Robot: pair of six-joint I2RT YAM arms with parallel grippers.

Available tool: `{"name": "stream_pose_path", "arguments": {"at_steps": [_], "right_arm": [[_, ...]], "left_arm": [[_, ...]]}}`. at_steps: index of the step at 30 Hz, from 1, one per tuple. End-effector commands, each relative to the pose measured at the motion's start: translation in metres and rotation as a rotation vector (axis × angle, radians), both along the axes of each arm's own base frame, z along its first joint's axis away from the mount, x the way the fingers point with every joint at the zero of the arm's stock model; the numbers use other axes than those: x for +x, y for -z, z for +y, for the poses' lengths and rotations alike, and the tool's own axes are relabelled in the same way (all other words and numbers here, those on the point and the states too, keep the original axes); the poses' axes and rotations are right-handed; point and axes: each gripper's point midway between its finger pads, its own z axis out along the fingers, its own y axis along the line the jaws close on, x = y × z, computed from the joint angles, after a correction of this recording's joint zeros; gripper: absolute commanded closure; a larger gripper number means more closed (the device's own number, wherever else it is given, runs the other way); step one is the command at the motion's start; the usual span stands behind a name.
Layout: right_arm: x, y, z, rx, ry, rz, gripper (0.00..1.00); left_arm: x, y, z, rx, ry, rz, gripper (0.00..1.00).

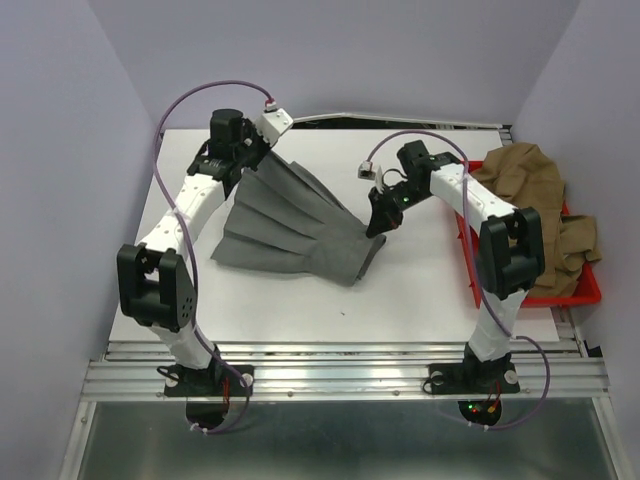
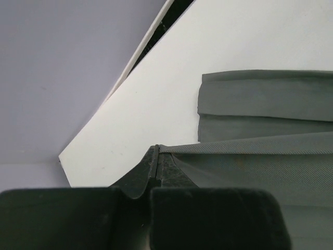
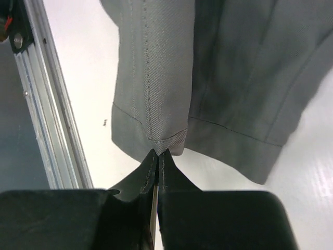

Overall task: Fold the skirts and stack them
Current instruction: Fold the skirt

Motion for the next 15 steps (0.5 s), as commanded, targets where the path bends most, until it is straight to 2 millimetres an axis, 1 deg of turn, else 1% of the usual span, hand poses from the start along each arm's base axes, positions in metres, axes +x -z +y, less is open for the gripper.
{"name": "stream_pose_path", "arguments": {"at_steps": [1,4,5,7,8,9,10,11,12,13,14,15], "right_arm": [[0.017,0.007,-0.022,0.039,0.038,0.090,0.99],[0.029,0.023,-0.033,0.023,0.059,0.132,0.99],[0.030,0.034,-0.033,0.009,0.052,0.170,0.98],[0.031,0.047,-0.034,-0.009,0.055,0.198,0.96],[0.033,0.058,-0.034,-0.016,0.067,0.227,0.96],[0.036,0.063,-0.033,-0.022,0.079,0.229,0.94],[0.040,0.067,-0.033,-0.021,0.084,0.221,0.94],[0.047,0.073,-0.031,-0.021,0.093,0.213,0.94],[0.048,0.075,-0.031,-0.021,0.100,0.217,0.94],[0.053,0.075,-0.030,-0.020,0.104,0.208,0.94],[0.056,0.076,-0.029,-0.021,0.111,0.210,0.94],[0.058,0.079,-0.028,-0.024,0.120,0.221,0.94]], "left_arm": [[0.033,-0.007,0.003,-0.014,-0.048,-0.060,1.00],[0.044,0.008,0.000,-0.013,-0.052,-0.033,1.00],[0.049,0.024,0.000,-0.004,-0.054,-0.005,1.00],[0.055,0.037,0.000,0.001,-0.063,0.014,1.00],[0.061,0.055,0.000,0.011,-0.073,0.040,0.98],[0.066,0.058,-0.001,0.007,-0.080,0.044,0.93],[0.070,0.063,-0.002,0.004,-0.083,0.050,0.92],[0.075,0.080,-0.004,0.003,-0.087,0.080,0.87],[0.079,0.087,-0.005,-0.001,-0.096,0.091,0.87],[0.085,0.083,-0.005,-0.008,-0.110,0.080,0.81],[0.089,0.084,-0.004,-0.011,-0.123,0.079,0.77],[0.092,0.089,-0.003,-0.017,-0.141,0.088,0.64]]}}
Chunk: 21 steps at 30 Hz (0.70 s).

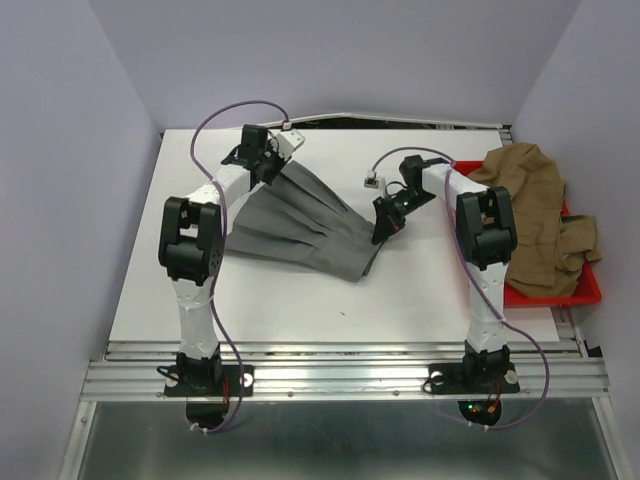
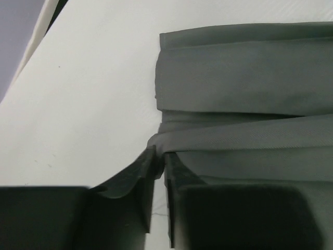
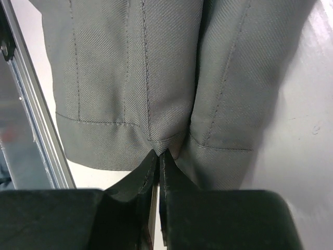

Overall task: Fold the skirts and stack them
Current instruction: Fold the skirt

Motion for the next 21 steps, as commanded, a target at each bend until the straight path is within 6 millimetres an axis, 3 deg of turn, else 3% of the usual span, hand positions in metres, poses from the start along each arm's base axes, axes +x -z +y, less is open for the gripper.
{"name": "stream_pose_path", "arguments": {"at_steps": [1,3,4,5,7,11,12,14,15,16,18,20,21], "right_arm": [[0.020,-0.012,0.003,-0.009,0.026,-0.042,0.94],[0.024,-0.011,0.003,-0.016,0.047,-0.032,0.94],[0.025,-0.010,0.003,-0.021,0.053,-0.030,0.93],[0.026,-0.011,0.004,-0.020,0.061,-0.025,0.93],[0.028,-0.017,0.004,-0.017,0.068,-0.036,0.94],[0.036,-0.042,0.005,0.007,0.119,-0.059,0.96],[0.039,-0.043,0.001,0.000,0.143,-0.059,0.93],[0.045,-0.039,0.000,-0.027,0.178,-0.056,0.85],[0.046,-0.033,-0.003,-0.054,0.195,-0.047,0.78],[0.051,-0.029,-0.005,-0.074,0.217,-0.045,0.68],[0.055,-0.021,-0.008,-0.115,0.265,-0.012,0.49],[0.058,-0.025,-0.007,-0.124,0.308,0.009,0.41],[0.062,-0.036,-0.008,-0.104,0.330,-0.003,0.39]], "left_arm": [[0.039,-0.065,0.016,-0.049,-0.149,-0.180,0.54],[0.040,-0.084,0.019,-0.055,-0.174,-0.215,0.37],[0.038,-0.093,0.021,-0.065,-0.193,-0.231,0.36],[0.035,-0.119,0.025,-0.086,-0.210,-0.284,0.35],[0.022,-0.129,0.028,-0.097,-0.218,-0.285,0.34],[-0.028,-0.136,0.030,-0.114,-0.191,-0.221,0.34],[-0.041,-0.152,0.032,-0.129,-0.187,-0.241,0.34],[-0.066,-0.130,0.029,-0.135,-0.155,-0.161,0.34],[-0.078,-0.138,0.028,-0.154,-0.145,-0.163,0.34],[-0.094,-0.122,0.023,-0.161,-0.109,-0.095,0.34],[-0.114,-0.117,0.021,-0.194,-0.106,-0.043,0.34],[-0.139,-0.106,0.018,-0.210,-0.085,0.043,0.34],[-0.148,-0.101,0.017,-0.209,-0.077,0.073,0.34]]}}
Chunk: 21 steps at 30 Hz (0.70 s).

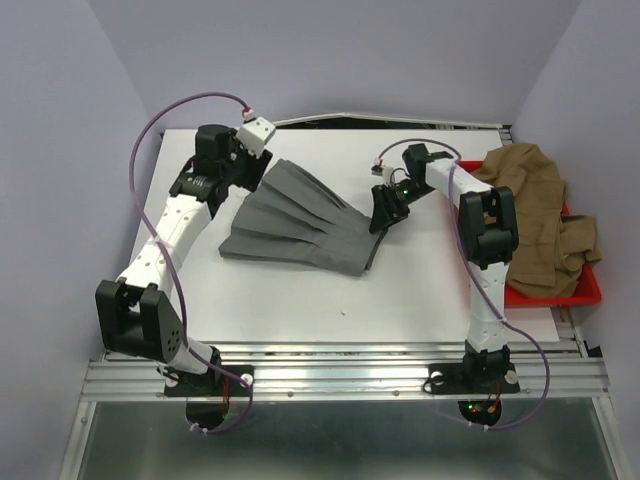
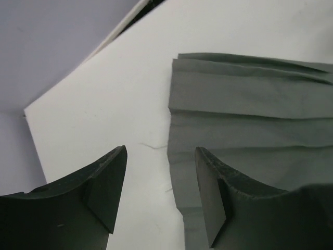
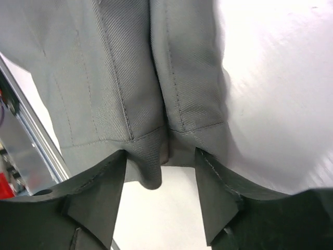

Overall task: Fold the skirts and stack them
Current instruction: Fold the skirt

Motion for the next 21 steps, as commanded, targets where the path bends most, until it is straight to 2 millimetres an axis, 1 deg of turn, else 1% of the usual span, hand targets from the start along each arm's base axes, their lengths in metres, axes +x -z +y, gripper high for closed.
{"name": "stream_pose_path", "arguments": {"at_steps": [1,2,3,4,5,6,7,9,10,11,13,14,15,16,17,18,19,20,21], "right_arm": [[0.032,-0.040,-0.001,0.004,0.126,-0.087,0.38],[0.040,-0.048,0.002,0.017,0.159,-0.103,0.36],[0.042,-0.059,0.005,0.041,0.170,-0.117,0.34],[0.045,-0.064,0.006,0.051,0.185,-0.123,0.33],[0.052,-0.069,0.010,0.070,0.216,-0.127,0.32],[0.056,-0.070,0.010,0.071,0.230,-0.135,0.30],[0.062,-0.066,0.010,0.064,0.239,-0.149,0.30],[0.069,-0.059,0.006,0.035,0.232,-0.174,0.27],[0.071,-0.052,0.004,0.016,0.225,-0.175,0.27],[0.072,-0.039,0.001,-0.014,0.208,-0.164,0.27],[0.071,-0.025,-0.002,-0.039,0.200,-0.135,0.29],[0.068,-0.019,-0.002,-0.041,0.194,-0.119,0.30],[0.061,-0.011,-0.001,-0.035,0.185,-0.078,0.34],[0.057,-0.007,0.000,-0.028,0.181,-0.059,0.36],[0.053,-0.006,0.001,-0.020,0.175,-0.048,0.41],[0.048,-0.005,0.004,0.002,0.167,-0.027,0.43],[0.040,0.001,0.004,0.003,0.165,0.001,0.45],[0.036,0.002,0.004,0.010,0.161,0.015,0.48],[0.031,0.001,0.006,0.026,0.156,0.029,0.50]], "left_arm": [[-0.054,0.059,-0.007,-0.045,0.049,0.267,0.34],[-0.062,0.065,-0.001,-0.029,0.025,0.298,0.34],[-0.067,0.072,0.001,-0.020,0.014,0.329,0.35],[-0.073,0.080,0.005,-0.013,0.002,0.364,0.36],[-0.083,0.095,0.007,-0.012,-0.011,0.443,0.37],[-0.088,0.103,0.008,-0.014,-0.009,0.490,0.40],[-0.101,0.114,0.006,-0.017,0.013,0.561,0.42],[-0.111,0.132,0.004,-0.008,0.042,0.647,0.47],[-0.115,0.138,0.003,-0.005,0.049,0.676,0.50],[-0.120,0.149,0.005,0.008,0.051,0.726,0.51],[-0.124,0.160,0.010,0.031,0.037,0.772,0.55],[-0.126,0.165,0.011,0.039,0.036,0.793,0.57],[-0.129,0.176,0.013,0.055,0.034,0.829,0.58],[-0.128,0.180,0.017,0.065,0.017,0.843,0.59],[-0.129,0.189,0.019,0.073,0.005,0.870,0.59],[-0.128,0.195,0.021,0.075,-0.007,0.884,0.60],[-0.125,0.198,0.024,0.079,-0.018,0.891,0.61],[-0.119,0.203,0.029,0.097,-0.043,0.881,0.62],[-0.115,0.211,0.032,0.107,-0.057,0.894,0.64]]}}
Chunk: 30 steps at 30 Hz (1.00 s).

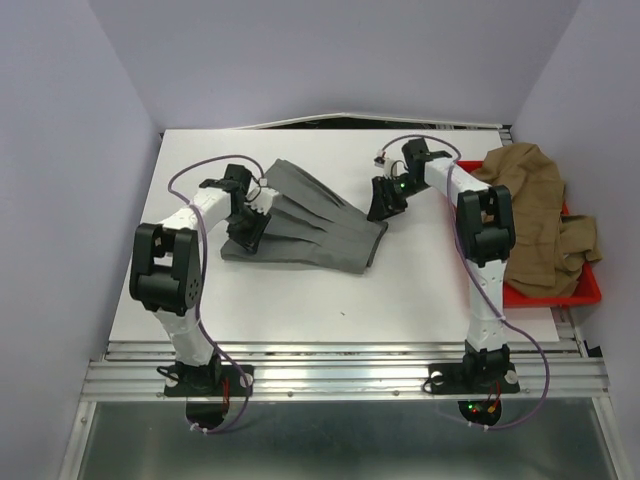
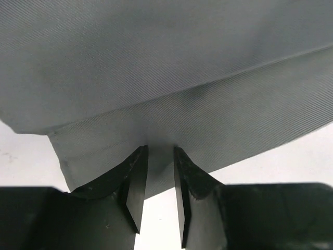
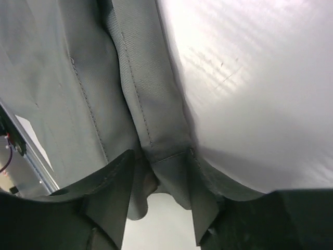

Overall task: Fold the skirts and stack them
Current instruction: Fold the skirt

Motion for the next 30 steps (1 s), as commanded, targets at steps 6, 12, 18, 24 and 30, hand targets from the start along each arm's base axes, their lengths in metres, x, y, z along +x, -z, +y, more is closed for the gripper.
{"name": "stream_pose_path", "arguments": {"at_steps": [6,12,18,24,30], "right_arm": [[-0.051,0.009,0.007,0.129,-0.001,0.176,0.71],[-0.095,0.002,0.037,0.229,0.013,0.300,0.74],[-0.118,-0.014,0.083,0.315,0.046,0.327,0.71],[-0.114,-0.030,0.086,0.319,0.161,0.273,0.47],[-0.122,-0.037,0.069,0.251,0.296,0.234,0.41]], "left_arm": [[0.066,0.032,0.032,0.102,-0.092,-0.028,0.67],[0.166,0.016,0.044,0.169,-0.118,-0.192,0.67],[0.230,-0.049,0.057,0.209,-0.169,-0.425,0.49],[0.199,-0.163,0.019,0.069,-0.160,-0.619,0.41],[0.104,-0.205,-0.039,0.025,-0.181,-0.715,0.33]]}}
